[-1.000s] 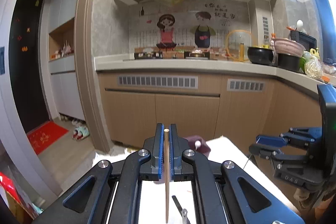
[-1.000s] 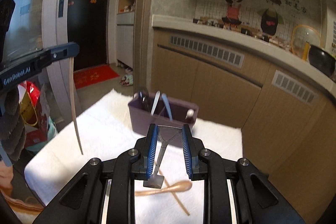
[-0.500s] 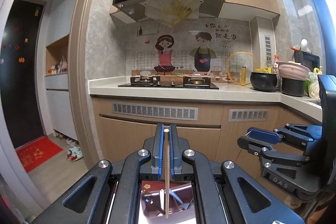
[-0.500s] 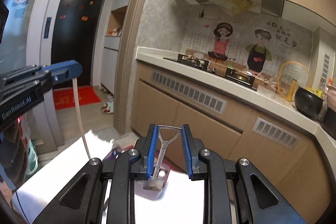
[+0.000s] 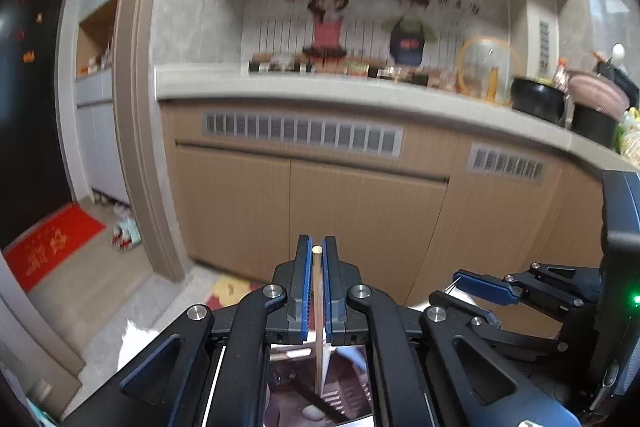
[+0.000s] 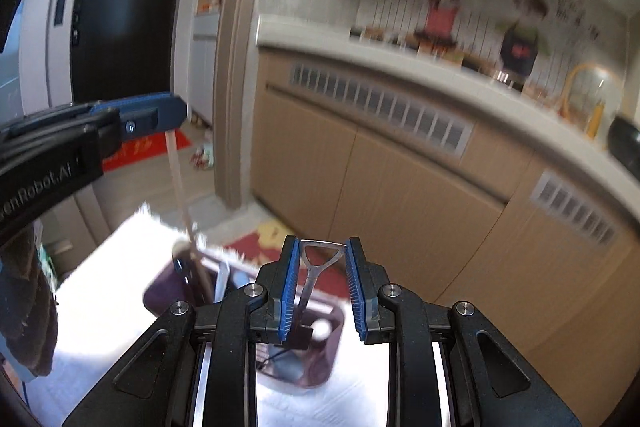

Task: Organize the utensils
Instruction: 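Carry chopstick and server over the purple caddy and open both tools to drop them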

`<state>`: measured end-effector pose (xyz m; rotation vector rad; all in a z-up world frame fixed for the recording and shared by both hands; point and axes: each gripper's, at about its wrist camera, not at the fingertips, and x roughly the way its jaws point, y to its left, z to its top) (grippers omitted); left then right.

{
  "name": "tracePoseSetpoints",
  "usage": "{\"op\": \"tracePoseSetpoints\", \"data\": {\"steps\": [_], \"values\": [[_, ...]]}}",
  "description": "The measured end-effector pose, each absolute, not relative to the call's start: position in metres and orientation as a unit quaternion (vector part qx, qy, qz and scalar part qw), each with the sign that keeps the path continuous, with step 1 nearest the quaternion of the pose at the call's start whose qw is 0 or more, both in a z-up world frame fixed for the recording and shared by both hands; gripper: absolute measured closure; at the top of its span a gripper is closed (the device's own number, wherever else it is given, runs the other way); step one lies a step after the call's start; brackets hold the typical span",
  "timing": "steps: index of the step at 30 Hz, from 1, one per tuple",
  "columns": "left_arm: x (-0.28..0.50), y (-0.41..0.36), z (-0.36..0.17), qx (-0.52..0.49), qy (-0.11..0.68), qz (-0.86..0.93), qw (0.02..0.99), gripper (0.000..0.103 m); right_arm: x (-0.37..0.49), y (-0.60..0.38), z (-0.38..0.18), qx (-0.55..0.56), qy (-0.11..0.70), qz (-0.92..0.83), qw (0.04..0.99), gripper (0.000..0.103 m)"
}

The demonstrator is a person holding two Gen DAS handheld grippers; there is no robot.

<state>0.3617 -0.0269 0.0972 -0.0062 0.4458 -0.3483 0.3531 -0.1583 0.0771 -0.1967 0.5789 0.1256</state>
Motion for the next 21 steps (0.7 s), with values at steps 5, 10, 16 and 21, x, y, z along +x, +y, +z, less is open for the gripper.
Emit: {"op": "tracePoseSetpoints", "data": {"steps": [5,10,16,21], "values": [[0.372,-0.024,0.064,-0.01,0.266,-0.178,0.947,0.099,0.367,-0.155,0.038,-0.088,0.329,0.077,0.937,0.079],[0.376,-0.02,0.041,-0.02,0.302,-0.177,0.936,0.086,0.371,-0.157,0.015,-0.073,0.353,0.081,0.929,0.077],[0.362,-0.007,0.038,-0.029,0.302,-0.17,0.937,0.064,0.355,-0.175,0.016,-0.052,0.349,0.069,0.933,0.067],[0.341,0.006,0.03,-0.027,0.312,-0.16,0.936,0.06,0.323,-0.188,0.017,-0.042,0.348,0.061,0.934,0.055]]}}
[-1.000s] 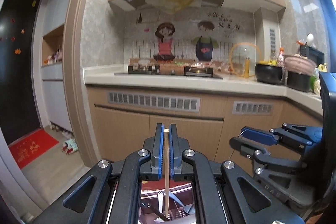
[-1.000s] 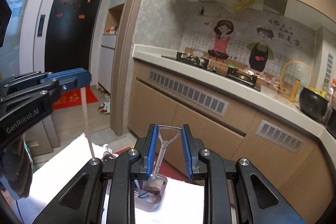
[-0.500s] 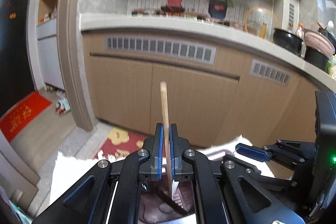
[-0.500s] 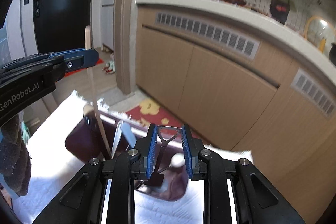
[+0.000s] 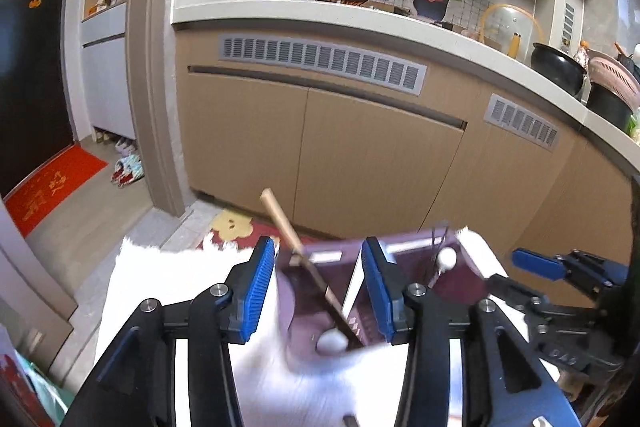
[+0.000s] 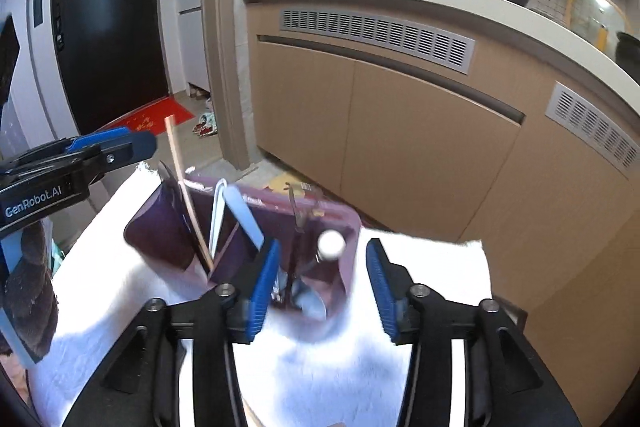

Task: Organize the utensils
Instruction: 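Carry chopstick and server over the purple caddy and open both tools to drop them, then move both open tools back over the remaining utensils, then lower the left tool onto the smiley-face metal spoon and close it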

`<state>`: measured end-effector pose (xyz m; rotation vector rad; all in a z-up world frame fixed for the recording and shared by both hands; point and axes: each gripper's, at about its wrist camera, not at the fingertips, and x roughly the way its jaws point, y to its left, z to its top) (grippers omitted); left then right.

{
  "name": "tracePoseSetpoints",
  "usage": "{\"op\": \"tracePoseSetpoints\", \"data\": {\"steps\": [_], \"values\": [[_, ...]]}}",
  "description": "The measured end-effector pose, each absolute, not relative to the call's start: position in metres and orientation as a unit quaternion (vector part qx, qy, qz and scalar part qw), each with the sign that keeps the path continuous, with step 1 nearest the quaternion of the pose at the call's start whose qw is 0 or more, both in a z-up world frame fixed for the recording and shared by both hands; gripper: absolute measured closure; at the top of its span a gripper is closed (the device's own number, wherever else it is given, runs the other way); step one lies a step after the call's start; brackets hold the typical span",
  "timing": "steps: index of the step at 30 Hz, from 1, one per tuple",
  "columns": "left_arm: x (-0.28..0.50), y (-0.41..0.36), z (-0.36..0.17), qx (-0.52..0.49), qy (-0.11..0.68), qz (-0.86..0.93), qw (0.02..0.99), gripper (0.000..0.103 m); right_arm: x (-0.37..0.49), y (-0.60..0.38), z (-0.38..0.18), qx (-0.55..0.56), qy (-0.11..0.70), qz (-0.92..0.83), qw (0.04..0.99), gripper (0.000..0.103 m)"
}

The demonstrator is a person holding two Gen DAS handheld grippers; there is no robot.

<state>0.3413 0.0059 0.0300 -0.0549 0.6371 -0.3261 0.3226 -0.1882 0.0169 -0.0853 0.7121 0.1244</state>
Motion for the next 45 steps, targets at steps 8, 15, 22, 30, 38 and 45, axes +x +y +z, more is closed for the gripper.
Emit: {"op": "tracePoseSetpoints", "data": {"steps": [8,15,22,30,38,45], "values": [[0.274,0.012,-0.005,0.016,0.362,-0.173,0.916,0.046,0.256,-0.194,-0.017,-0.052,0.383,0.081,0.919,0.055],[0.205,0.012,-0.043,0.053,0.419,-0.217,0.88,0.044,0.208,-0.178,-0.054,-0.056,0.421,0.114,0.898,0.055],[0.19,0.059,-0.045,0.018,0.415,-0.117,0.902,0.033,0.186,-0.131,-0.069,-0.027,0.451,0.177,0.874,0.055],[0.18,0.077,-0.058,-0.009,0.427,-0.117,0.896,0.03,0.168,-0.072,-0.082,-0.064,0.474,0.201,0.855,0.055],[0.139,0.063,-0.079,0.012,0.454,-0.239,0.858,0.03,0.16,-0.07,-0.094,-0.101,0.492,0.175,0.846,0.056],[0.123,0.06,-0.079,0.025,0.46,-0.255,0.85,0.029,0.177,-0.056,-0.099,-0.117,0.476,0.176,0.854,0.057]]}}
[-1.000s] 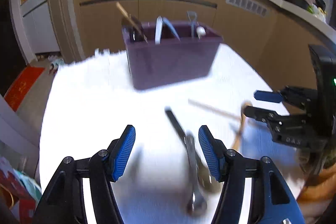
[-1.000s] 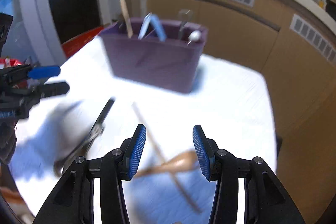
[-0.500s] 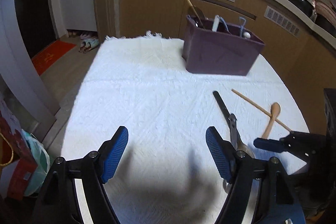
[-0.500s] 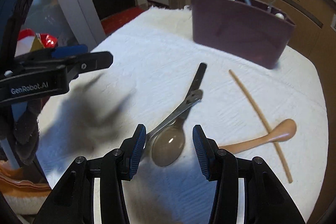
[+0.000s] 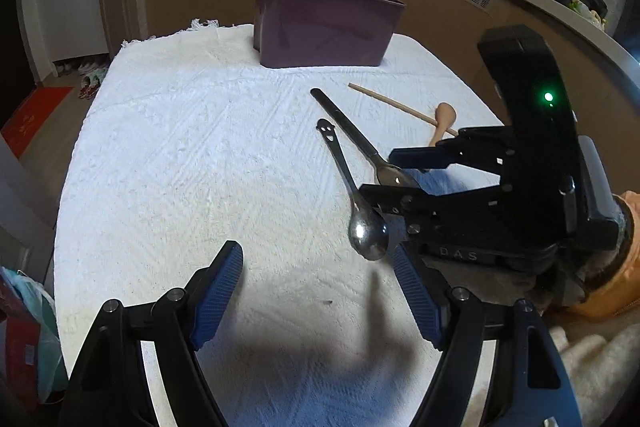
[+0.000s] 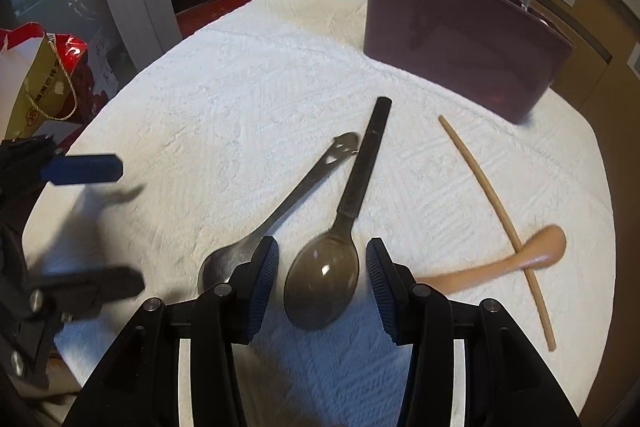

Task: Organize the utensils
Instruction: 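Lower the left tool onto the smiley-face metal spoon and close it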

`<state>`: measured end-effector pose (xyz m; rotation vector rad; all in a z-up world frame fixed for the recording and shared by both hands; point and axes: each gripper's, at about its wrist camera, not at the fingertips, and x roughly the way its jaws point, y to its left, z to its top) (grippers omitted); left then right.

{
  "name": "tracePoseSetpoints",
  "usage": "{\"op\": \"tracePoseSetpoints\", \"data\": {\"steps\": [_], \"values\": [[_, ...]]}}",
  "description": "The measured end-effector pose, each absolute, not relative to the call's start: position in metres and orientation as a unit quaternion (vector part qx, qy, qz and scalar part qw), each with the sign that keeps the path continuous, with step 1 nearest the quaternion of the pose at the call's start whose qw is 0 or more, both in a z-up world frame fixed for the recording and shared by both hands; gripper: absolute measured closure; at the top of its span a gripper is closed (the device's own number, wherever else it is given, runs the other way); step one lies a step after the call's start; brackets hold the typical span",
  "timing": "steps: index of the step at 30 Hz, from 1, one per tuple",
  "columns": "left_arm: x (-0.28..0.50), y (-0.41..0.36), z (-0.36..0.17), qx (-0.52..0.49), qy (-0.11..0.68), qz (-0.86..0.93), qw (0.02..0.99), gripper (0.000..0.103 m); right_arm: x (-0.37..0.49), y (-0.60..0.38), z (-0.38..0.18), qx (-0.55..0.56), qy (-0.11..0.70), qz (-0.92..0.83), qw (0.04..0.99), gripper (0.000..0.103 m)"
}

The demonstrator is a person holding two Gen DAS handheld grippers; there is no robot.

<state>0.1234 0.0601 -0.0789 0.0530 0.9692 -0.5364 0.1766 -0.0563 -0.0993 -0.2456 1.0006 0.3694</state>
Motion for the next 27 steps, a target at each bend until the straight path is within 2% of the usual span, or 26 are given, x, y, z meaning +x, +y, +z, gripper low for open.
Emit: {"op": "tracePoseSetpoints", "data": {"steps": [1,2,11,12,13,17,18,21,23,25,27], "values": [[0.121,0.057,-0.079,0.032,0.46,-0.26,0.848,0.029,0.176,-0.056,-0.099,-0.122,0.474,0.177,0.854,0.059],[0.118,0.053,-0.078,0.038,0.46,-0.266,0.846,0.029,0.175,-0.056,-0.098,-0.126,0.472,0.179,0.854,0.068],[0.12,0.023,-0.079,0.034,0.471,-0.271,0.839,0.029,0.153,-0.104,-0.074,-0.108,0.434,0.135,0.884,0.069],[0.122,0.02,-0.079,0.031,0.47,-0.265,0.841,0.029,0.152,-0.113,-0.071,-0.104,0.428,0.125,0.889,0.082],[0.125,0.017,-0.079,0.027,0.469,-0.26,0.844,0.03,0.15,-0.121,-0.07,-0.1,0.425,0.115,0.892,0.088],[0.149,0.011,-0.078,0.013,0.478,-0.238,0.845,0.036,0.141,-0.153,-0.071,-0.074,0.423,0.088,0.899,0.088],[0.159,0.008,-0.077,0.015,0.484,-0.23,0.844,0.04,0.139,-0.159,-0.072,-0.067,0.424,0.087,0.899,0.088],[0.188,-0.004,-0.082,0.035,0.507,-0.211,0.835,0.06,0.134,-0.168,-0.076,-0.055,0.425,0.093,0.899,0.088],[0.207,-0.011,-0.088,0.041,0.526,-0.196,0.826,0.062,0.132,-0.173,-0.076,-0.049,0.42,0.099,0.901,0.088],[0.218,-0.018,-0.093,0.051,0.536,-0.194,0.82,0.072,0.129,-0.175,-0.078,-0.046,0.418,0.106,0.901,0.086],[0.224,-0.023,-0.098,0.067,0.546,-0.183,0.815,0.084,0.127,-0.177,-0.081,-0.041,0.42,0.108,0.9,0.078]]}}
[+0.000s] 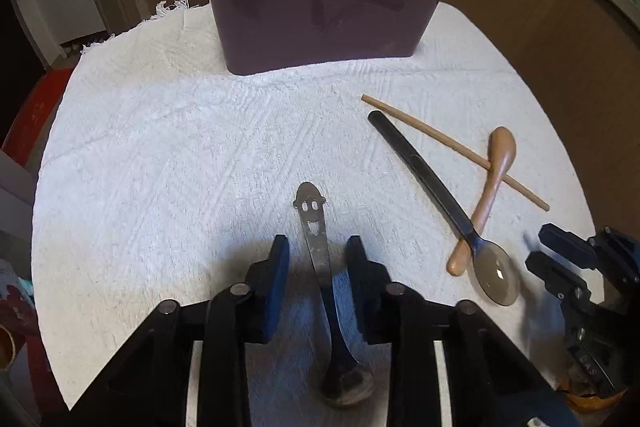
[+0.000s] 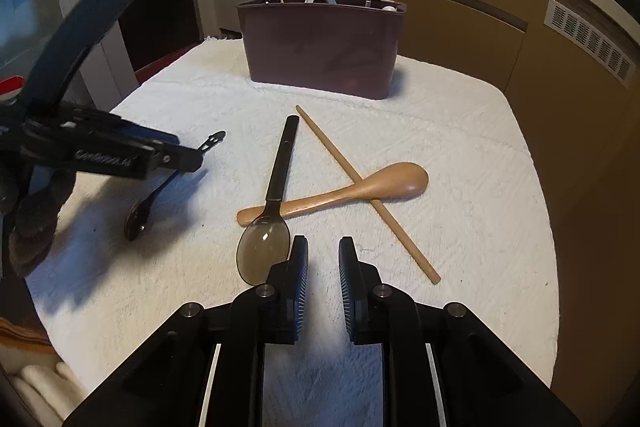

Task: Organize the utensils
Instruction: 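Lower the left tool onto the smiley-face metal spoon and close it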

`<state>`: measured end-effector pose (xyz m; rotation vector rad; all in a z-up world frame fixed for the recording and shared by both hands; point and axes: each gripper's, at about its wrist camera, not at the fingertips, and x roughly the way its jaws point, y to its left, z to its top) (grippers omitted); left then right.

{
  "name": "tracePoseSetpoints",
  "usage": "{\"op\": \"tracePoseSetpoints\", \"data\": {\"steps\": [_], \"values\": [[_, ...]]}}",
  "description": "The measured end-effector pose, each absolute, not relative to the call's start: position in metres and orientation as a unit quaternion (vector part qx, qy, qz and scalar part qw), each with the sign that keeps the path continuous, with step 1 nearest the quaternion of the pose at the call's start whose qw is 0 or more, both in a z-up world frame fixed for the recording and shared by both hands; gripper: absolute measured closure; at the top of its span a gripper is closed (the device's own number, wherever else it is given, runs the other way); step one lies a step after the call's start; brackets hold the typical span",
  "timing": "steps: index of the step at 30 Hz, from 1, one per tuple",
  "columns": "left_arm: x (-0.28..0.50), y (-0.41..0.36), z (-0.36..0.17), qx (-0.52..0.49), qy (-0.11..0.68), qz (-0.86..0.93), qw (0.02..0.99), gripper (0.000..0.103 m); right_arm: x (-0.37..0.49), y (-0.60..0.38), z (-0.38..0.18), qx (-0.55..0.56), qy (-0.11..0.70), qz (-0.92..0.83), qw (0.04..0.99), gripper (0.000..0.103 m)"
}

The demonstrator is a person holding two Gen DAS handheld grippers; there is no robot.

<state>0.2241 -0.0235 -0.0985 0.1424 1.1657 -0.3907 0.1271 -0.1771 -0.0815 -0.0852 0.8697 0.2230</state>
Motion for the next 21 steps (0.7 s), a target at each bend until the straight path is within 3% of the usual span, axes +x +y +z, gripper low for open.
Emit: {"op": "tracePoseSetpoints", "data": {"steps": [7,11,14,16,20,21], "values": [[0.222,-0.035,-0.099,0.117,0.536,-0.176,0.817,0.086,0.128,-0.196,-0.1,0.022,0.451,0.126,0.884,0.056],[0.228,-0.031,-0.099,0.096,0.55,-0.18,0.81,0.084,0.127,-0.197,-0.1,0.052,0.457,0.153,0.875,0.031],[0.23,-0.03,-0.099,0.078,0.558,-0.201,0.801,0.07,0.125,-0.189,-0.101,0.044,0.46,0.164,0.872,0.018],[0.229,-0.036,-0.1,0.076,0.559,-0.225,0.794,0.044,0.124,-0.186,-0.102,0.042,0.46,0.166,0.871,0.013],[0.226,-0.047,-0.101,0.088,0.547,-0.21,0.806,0.039,0.124,-0.187,-0.102,0.053,0.462,0.169,0.869,0.006],[0.227,-0.046,-0.101,0.088,0.542,-0.206,0.81,0.044,0.123,-0.186,-0.102,0.055,0.463,0.172,0.868,0.002]]}}
